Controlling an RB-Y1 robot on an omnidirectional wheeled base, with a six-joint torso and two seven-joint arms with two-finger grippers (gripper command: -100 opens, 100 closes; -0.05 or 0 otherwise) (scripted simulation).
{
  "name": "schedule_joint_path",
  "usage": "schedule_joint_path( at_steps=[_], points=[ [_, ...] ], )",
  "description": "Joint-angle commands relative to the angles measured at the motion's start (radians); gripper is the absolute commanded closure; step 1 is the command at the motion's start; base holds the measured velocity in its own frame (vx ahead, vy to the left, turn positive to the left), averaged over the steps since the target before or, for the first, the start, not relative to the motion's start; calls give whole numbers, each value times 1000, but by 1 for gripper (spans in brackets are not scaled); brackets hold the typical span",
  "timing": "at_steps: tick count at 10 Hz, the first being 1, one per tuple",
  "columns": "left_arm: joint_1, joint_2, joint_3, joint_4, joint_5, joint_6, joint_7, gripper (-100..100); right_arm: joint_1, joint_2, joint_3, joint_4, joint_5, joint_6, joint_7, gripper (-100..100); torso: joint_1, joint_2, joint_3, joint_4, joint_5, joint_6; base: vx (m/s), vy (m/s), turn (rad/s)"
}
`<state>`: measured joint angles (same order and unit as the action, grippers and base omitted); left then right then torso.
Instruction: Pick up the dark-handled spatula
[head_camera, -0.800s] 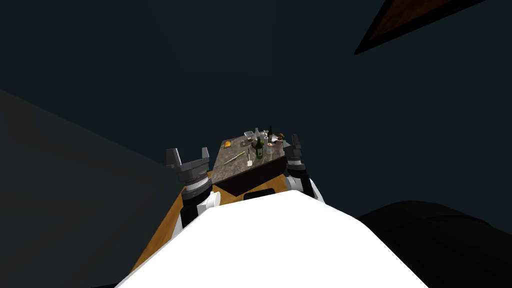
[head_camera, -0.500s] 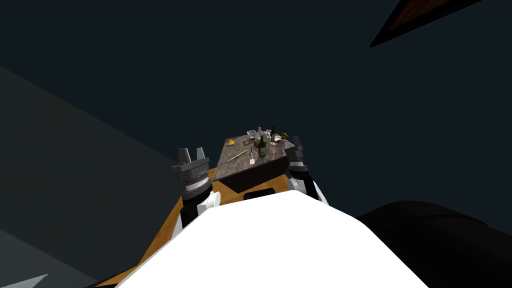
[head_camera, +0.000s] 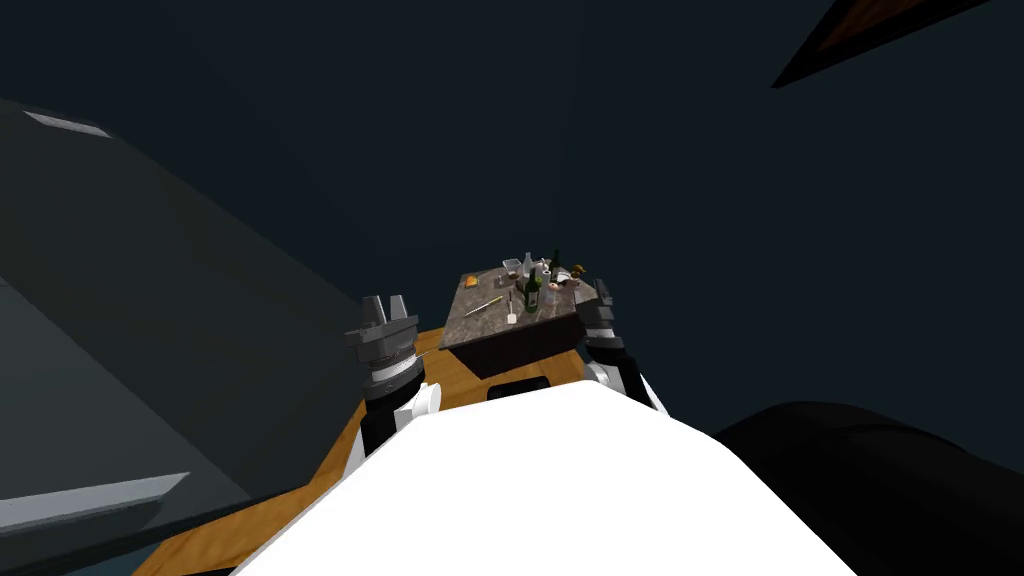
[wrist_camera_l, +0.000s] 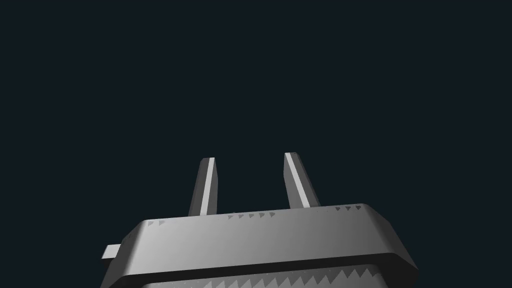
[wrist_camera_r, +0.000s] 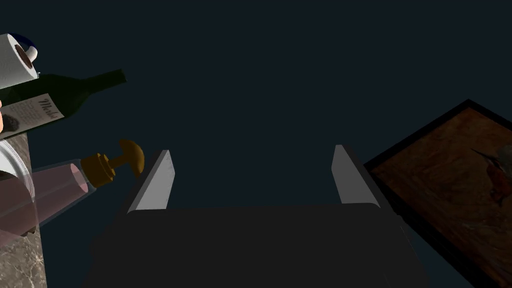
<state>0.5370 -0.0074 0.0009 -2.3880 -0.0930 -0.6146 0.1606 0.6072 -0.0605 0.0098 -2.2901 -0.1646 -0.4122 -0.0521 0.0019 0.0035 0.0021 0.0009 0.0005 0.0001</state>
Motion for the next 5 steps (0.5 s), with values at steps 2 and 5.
schedule_joint_path(
  at_steps=[2, 5],
  points=[
    [0, 0, 0, 0, 0, 0, 0, 0, 35, -18, -15, 2, -78, 18, 7, -100, 1, 0, 0, 0, 0, -1, -54, 44, 183],
    [0, 0, 0, 0, 0, 0, 0, 0, 71, -36, -29, 7, -158, 30, 11, -100, 0, 1, 1, 0, 0, 0, -53, 36, 109]
  ],
)
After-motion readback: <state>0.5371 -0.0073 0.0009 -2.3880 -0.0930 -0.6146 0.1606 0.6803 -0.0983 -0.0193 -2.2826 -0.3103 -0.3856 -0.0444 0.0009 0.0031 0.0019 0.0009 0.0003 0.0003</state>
